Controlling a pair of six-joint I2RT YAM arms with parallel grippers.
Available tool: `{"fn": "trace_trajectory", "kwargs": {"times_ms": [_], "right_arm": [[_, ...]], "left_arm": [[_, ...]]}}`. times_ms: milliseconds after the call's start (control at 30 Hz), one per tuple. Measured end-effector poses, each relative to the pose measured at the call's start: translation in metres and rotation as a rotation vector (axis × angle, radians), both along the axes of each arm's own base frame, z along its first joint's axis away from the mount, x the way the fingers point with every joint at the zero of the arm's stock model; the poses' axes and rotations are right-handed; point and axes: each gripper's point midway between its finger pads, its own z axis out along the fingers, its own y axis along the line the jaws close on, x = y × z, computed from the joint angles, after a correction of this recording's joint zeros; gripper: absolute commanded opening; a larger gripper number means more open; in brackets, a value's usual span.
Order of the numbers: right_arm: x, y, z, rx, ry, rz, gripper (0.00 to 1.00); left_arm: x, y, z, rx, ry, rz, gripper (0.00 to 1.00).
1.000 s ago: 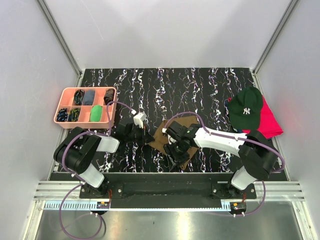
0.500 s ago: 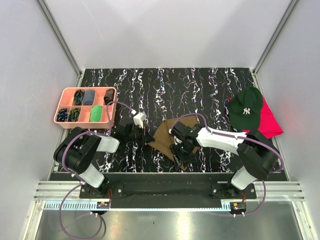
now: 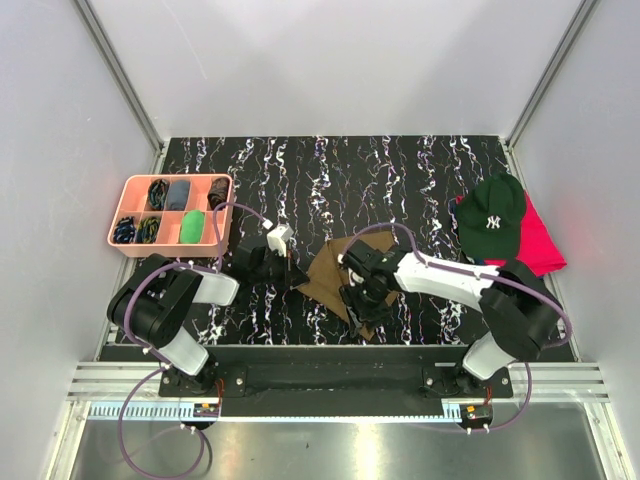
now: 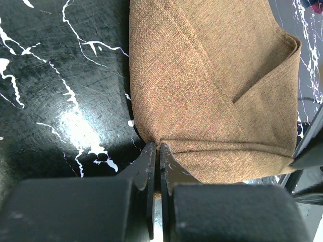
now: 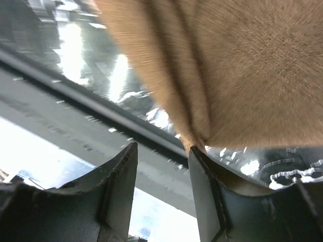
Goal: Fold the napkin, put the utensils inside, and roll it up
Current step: Roll the napkin with the utensil
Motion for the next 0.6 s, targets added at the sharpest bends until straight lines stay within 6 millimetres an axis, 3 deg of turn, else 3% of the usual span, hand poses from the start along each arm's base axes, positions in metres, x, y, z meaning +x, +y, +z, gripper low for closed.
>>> {"fn": "trace_trajectory", "kwargs": {"times_ms": [100, 233, 300, 367, 600], "right_arm": [[0.012, 0.013, 0.027, 0.031, -0.067, 0.011, 0.53], [0.023, 0.056, 0.063, 0.094, -0.242, 0.108, 0.53], [0.028, 0.070, 0.070, 0.083, -0.330, 0.146, 0.53], [0.039, 0.080, 0.065, 0.040, -0.429, 0.175, 0.52], [0.075, 0.073, 0.026, -0.135, -0.584, 0.245, 0.52]], "left_arm": [[0.000, 0.000, 0.000, 0.000, 0.001, 0.000, 0.00], [0.000, 0.000, 0.000, 0.002, 0.004, -0.001, 0.00], [0.000, 0.000, 0.000, 0.003, 0.007, -0.001, 0.00], [0.000, 0.000, 0.000, 0.003, 0.008, -0.001, 0.00], [0.000, -0.001, 0.000, 0.005, 0.011, -0.002, 0.00]]}}
